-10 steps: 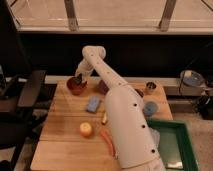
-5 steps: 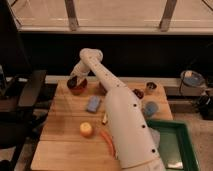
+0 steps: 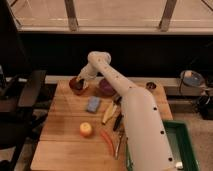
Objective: Wipe red bowl with eraser
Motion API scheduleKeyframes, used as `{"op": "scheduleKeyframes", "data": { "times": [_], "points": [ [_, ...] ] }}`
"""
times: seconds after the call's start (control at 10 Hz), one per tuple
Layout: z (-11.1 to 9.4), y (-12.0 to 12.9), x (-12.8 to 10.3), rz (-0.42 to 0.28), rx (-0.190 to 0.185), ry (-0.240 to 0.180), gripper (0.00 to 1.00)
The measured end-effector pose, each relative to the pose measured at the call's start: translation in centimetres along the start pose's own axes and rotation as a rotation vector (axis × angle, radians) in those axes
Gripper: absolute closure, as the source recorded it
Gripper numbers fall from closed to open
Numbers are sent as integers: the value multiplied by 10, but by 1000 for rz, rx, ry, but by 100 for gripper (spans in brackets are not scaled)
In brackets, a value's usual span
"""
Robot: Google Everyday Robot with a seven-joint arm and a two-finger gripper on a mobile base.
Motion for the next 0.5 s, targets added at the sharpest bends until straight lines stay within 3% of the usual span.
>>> {"op": "scheduleKeyframes", "data": {
  "times": [0.3,0.5],
  "points": [
    [5,-27,20,-43,-17,18,100],
    [20,-53,14,-89,-9,2,100]
  ]
}}
